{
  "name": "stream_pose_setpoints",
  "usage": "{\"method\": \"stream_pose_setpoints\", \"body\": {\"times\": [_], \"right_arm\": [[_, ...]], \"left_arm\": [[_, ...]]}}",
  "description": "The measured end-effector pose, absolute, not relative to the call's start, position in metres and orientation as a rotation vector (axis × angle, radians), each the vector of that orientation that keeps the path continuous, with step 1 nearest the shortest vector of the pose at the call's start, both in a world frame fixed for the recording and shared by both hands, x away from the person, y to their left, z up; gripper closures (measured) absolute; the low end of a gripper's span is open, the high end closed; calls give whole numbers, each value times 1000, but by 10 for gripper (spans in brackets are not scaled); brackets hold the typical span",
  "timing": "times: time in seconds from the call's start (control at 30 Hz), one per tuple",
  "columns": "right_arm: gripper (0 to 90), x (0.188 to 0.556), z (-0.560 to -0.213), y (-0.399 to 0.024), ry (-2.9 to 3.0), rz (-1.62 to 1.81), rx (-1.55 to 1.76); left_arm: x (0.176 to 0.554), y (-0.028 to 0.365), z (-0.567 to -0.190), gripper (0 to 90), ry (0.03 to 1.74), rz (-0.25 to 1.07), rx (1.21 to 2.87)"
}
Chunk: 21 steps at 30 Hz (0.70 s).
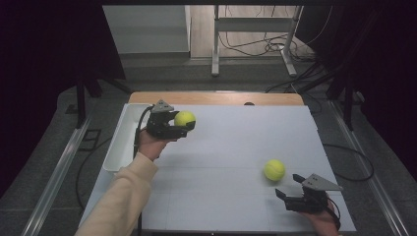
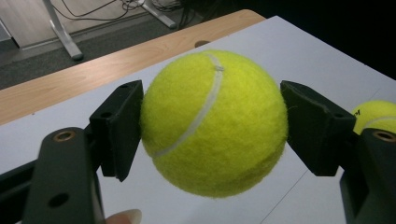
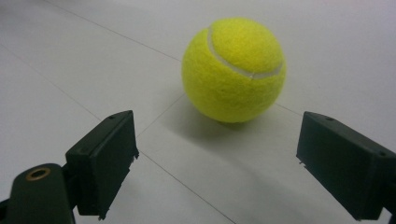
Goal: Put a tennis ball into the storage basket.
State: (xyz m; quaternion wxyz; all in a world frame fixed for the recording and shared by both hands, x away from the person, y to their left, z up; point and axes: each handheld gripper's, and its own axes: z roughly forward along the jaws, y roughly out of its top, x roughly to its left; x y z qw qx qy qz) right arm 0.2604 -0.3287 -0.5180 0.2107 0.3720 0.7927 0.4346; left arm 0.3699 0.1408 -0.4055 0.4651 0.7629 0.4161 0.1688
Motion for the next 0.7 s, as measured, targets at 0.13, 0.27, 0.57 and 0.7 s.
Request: {"method": "stream_pose_setpoints", "body": {"times": [0.13,0.27,0.57,0.7], "right_arm": [[128,260,-518,-329,2203,1207,1033],[128,260,-518,-329,2202,1206,1034],[128,260,-518,-329,2205,1203,1034],[128,260,-518,-329,2203,1206,1035]], "left_arm": [[369,145,-404,263,1028,421,1870],[369,148,-404,263,1034,427,1870],[366,154,-402,263,1036,445,1868],[365,158,-402,263,1046,450,1859]]}}
